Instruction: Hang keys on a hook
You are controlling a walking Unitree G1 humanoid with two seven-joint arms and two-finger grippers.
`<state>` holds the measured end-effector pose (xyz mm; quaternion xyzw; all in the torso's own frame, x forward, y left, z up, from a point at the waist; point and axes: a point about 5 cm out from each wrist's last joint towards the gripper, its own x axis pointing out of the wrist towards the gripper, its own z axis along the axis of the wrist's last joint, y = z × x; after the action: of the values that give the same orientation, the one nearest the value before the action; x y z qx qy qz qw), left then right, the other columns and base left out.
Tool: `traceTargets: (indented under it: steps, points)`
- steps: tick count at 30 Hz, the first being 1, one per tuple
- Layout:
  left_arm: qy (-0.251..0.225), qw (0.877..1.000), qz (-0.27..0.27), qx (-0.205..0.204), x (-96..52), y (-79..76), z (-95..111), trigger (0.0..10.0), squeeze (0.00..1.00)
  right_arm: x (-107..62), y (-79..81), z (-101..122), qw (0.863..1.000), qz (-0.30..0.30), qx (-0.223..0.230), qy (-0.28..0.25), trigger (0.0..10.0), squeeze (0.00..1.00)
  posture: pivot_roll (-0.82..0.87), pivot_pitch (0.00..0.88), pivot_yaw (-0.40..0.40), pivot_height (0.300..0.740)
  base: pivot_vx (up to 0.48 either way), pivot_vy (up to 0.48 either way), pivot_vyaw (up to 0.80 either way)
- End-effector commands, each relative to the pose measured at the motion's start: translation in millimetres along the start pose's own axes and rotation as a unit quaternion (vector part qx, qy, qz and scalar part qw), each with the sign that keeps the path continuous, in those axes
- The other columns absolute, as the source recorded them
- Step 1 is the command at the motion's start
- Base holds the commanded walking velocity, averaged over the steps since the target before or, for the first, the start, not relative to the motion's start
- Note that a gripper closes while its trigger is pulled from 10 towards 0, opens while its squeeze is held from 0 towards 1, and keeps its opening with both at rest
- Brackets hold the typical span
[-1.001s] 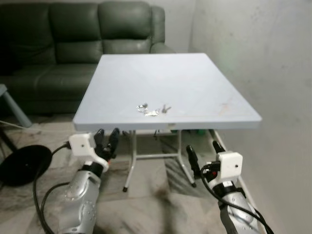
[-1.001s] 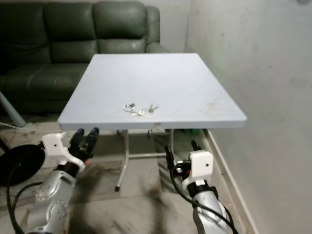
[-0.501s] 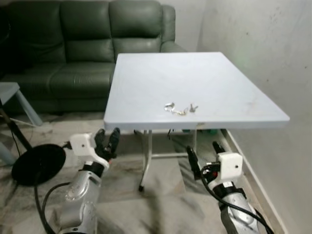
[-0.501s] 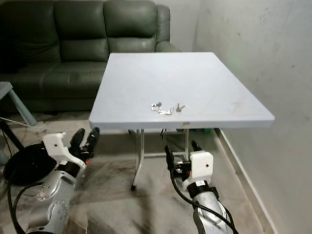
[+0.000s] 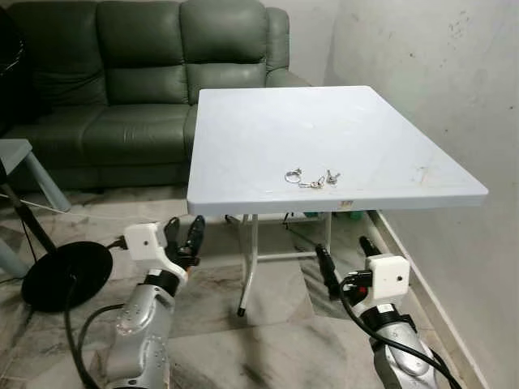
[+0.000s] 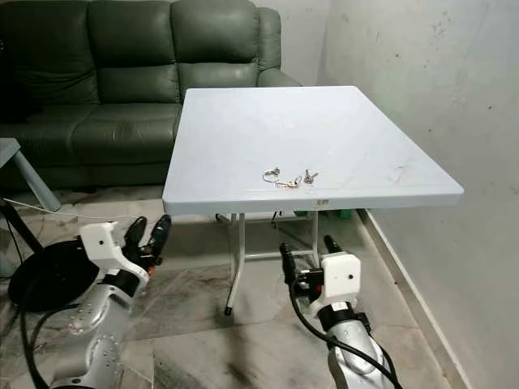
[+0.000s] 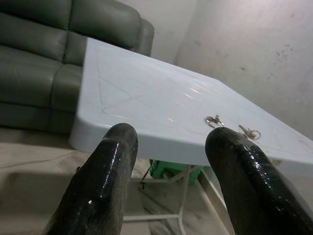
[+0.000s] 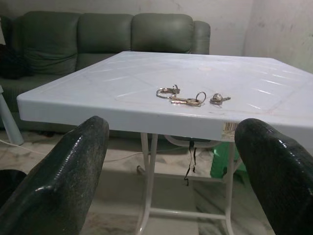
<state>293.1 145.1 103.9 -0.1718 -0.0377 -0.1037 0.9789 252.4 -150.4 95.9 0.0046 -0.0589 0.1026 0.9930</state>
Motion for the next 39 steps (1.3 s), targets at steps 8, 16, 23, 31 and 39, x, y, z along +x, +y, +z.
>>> traceTargets:
  steps: [8,16,23,31,39]
  points:
    - [0.009,1.0,-0.003,0.0,0.4,-1.3,-1.1,10.0,0.0,-0.9,-3.8,0.2,1.0,0.002,-0.003,0.004,10.0,0.0,0.02,0.0,-0.005,0.74,0.385,0.0,0.0]
    - [0.013,1.0,-0.008,0.0,-0.7,-3.5,-2.3,10.0,0.0,-0.4,-4.8,0.4,1.0,0.002,-0.004,0.005,10.0,0.0,0.02,0.0,-0.003,0.74,0.435,0.0,0.0]
    - [0.015,1.0,-0.009,0.0,-1.2,-3.6,-2.3,10.0,0.0,-0.7,-4.3,0.0,1.0,0.003,-0.004,0.006,10.0,0.0,0.02,0.0,-0.001,0.74,0.439,0.0,0.0]
    - [0.017,1.0,-0.011,0.0,-0.4,-6.2,-2.0,10.0,0.0,-1.2,-3.6,-0.6,1.0,0.003,-0.002,0.007,10.0,0.0,0.02,0.0,0.004,0.74,0.419,0.0,0.0]
    - [0.016,1.0,-0.011,0.01,-1.5,-7.9,-1.6,10.0,0.0,-1.4,-3.2,-1.7,1.0,0.006,-0.004,0.011,10.0,0.0,0.02,0.0,0.007,0.74,0.076,0.0,0.0]
